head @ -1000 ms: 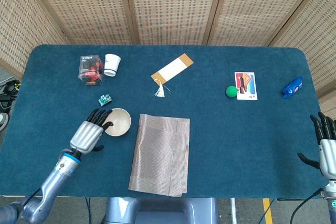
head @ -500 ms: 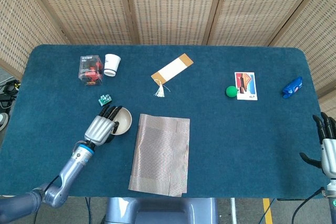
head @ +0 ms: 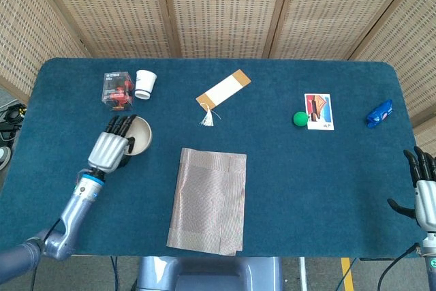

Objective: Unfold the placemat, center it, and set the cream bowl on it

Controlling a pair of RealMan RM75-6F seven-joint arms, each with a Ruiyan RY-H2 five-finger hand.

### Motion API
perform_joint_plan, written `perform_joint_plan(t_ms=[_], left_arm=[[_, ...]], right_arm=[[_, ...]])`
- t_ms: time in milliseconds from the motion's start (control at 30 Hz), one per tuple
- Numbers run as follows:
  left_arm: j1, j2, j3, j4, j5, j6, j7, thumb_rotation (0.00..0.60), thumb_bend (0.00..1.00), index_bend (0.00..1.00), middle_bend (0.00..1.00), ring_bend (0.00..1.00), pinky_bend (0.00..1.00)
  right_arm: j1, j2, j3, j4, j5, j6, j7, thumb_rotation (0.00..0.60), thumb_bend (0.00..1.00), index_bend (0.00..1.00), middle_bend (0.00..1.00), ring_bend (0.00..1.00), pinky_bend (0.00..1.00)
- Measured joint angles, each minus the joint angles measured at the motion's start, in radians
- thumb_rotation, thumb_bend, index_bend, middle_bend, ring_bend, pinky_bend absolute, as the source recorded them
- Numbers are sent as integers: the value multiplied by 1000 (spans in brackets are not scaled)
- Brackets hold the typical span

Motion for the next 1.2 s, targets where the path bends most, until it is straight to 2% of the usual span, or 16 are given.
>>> perform_joint_plan(t_ms=[200, 300, 467, 667, 767, 867, 933, 967, 1033, 1200], left_arm=[[47, 118, -25, 0, -91, -4, -73, 600, 402, 746, 0, 0, 0], [57, 138, -34, 40, -136, -46, -116, 600, 402, 744, 0, 0, 0], [55, 136, -36, 152, -176, -144, -213, 600, 402, 726, 0, 0, 0], [32, 88, -34, 279, -201, -249, -299, 600, 402, 672, 0, 0, 0], [10, 58, -35, 320, -206, -283, -314, 600, 398, 560, 0, 0, 0], [-9, 38, -39, 346, -219, -314, -312, 600, 358, 293, 0, 0, 0], [-18, 30, -44, 347, -234, -333, -309, 600, 255, 76, 0, 0, 0], [-20, 30, -46, 343, -241, -340, -307, 600, 219, 33, 0, 0, 0], [-21, 33, -47, 328, -246, -344, -302, 600, 174, 0, 0, 0, 0], [-12, 66, -48, 259, -242, -315, -291, 600, 166, 0, 0, 0, 0]], right_arm=[[0, -1, -6, -8, -12, 3, -6, 600, 0, 0, 0, 0, 0], [2, -3, -8, -12, -19, 3, -14, 600, 0, 0, 0, 0, 0], [6, -3, -11, -27, -25, -1, -19, 600, 0, 0, 0, 0, 0], [6, -2, -11, -33, -21, 0, -32, 600, 0, 0, 0, 0, 0], [6, -3, -11, -32, -17, -2, -36, 600, 0, 0, 0, 0, 0], [4, -3, -12, -29, -13, -3, -35, 600, 0, 0, 0, 0, 0], [3, -2, -11, -28, -12, -1, -33, 600, 0, 0, 0, 0, 0], [2, -2, -11, -28, -11, -1, -32, 600, 0, 0, 0, 0, 0], [0, 0, -11, -28, -10, 2, -27, 600, 0, 0, 0, 0, 0], [-4, 7, -11, -30, -12, 7, -15, 600, 0, 0, 0, 0, 0]])
